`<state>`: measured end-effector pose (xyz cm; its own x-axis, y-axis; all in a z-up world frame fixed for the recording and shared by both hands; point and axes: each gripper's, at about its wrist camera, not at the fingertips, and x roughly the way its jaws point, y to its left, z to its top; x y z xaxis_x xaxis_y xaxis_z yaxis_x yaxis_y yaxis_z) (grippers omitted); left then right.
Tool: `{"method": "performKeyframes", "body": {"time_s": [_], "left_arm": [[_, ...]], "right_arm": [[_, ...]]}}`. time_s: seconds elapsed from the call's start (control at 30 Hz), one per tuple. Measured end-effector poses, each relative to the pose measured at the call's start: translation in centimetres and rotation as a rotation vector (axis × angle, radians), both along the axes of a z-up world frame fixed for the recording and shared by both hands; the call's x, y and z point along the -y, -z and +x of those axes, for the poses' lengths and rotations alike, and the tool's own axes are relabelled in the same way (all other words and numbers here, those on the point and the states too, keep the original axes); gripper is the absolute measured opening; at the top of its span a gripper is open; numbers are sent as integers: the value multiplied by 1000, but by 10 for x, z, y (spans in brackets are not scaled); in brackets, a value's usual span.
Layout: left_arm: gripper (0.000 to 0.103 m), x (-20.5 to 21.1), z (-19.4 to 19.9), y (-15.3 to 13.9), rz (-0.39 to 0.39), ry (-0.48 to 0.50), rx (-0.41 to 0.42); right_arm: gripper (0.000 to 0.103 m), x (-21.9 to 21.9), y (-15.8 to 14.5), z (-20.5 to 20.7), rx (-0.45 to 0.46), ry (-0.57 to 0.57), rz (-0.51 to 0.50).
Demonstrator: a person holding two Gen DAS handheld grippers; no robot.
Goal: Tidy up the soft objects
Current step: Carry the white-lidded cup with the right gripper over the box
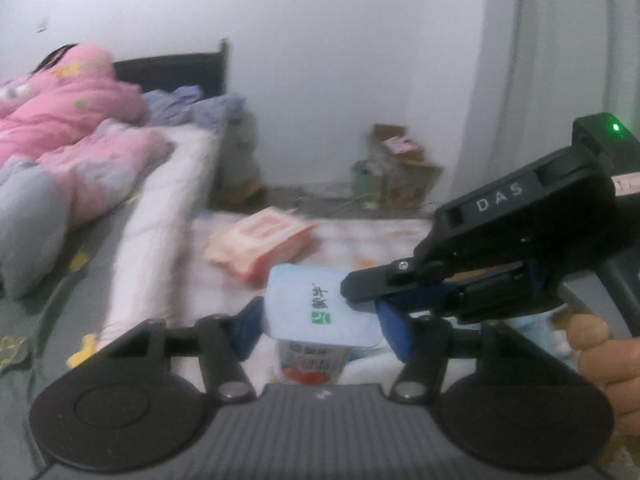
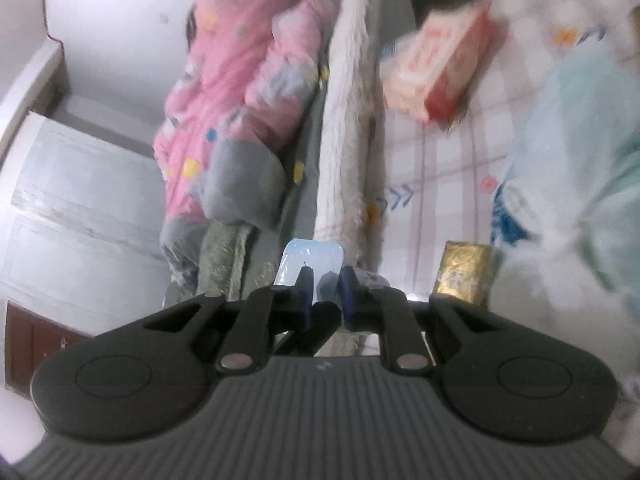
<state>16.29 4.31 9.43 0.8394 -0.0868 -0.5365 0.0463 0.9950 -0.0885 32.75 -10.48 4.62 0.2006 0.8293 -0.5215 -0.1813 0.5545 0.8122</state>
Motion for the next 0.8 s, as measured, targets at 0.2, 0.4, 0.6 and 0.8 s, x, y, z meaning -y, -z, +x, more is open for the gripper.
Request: {"method": "performKeyframes", "body": {"time_s": [0.2, 0.4, 0.6, 0.8], "left_arm": [[62, 74, -5, -20, -30, 193, 29], [62, 157, 2, -7, -67, 387, -76], [61, 224, 6, 27, -28, 498, -206], [57, 242, 10, 60, 4, 552, -340]], "right_arm": [[15, 92, -42, -39, 73, 141, -15], [16, 198, -45, -83, 62, 312, -55], [16, 280, -3, -115, -46, 429, -81], [18, 318, 49, -124, -193, 439, -82]]}}
